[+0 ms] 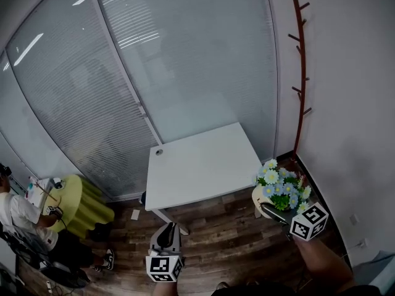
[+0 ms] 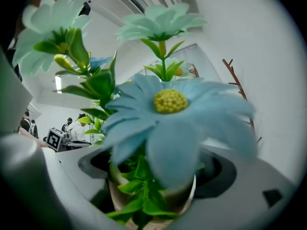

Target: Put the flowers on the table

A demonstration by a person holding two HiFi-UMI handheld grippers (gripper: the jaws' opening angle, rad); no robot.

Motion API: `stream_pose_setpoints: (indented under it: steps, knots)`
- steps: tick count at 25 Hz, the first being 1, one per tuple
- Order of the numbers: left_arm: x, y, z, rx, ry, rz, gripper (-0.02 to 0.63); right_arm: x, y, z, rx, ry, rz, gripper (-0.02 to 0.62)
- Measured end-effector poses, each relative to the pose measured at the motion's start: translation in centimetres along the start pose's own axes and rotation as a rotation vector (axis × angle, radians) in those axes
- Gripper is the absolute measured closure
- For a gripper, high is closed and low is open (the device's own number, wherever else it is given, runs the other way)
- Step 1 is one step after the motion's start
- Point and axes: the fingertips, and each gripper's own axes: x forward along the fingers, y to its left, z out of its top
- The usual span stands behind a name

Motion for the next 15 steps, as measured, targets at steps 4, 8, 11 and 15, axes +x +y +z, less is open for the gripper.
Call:
stream_pose_setpoints:
  steps: [4,8,11,15]
  knots:
    - [0.1,-0.9,0.3,-0.005,-0.012,0.028,0.569,-0.2,-1.2,0.1,-0.005,0.006,0.016,0.110]
    - [-0.2,-1.4,0.7,-0.020,-0.034,0.059,0.584,-0.4,-2.2,-0.2,-0.011,0.015,0.028,0.109]
    - [-0.3,-1.1,0.5,-0.025,-0.023,0.080,0.584,-0.2,-2.8,-0.8,-0.013,0.027,0.030,0.109]
    - [0.0,-0.5,0.1,-0.038,-0.011,0.104,0.584,0.4,-3.4,-1.3,-0.013,0.033,0.035,0.110]
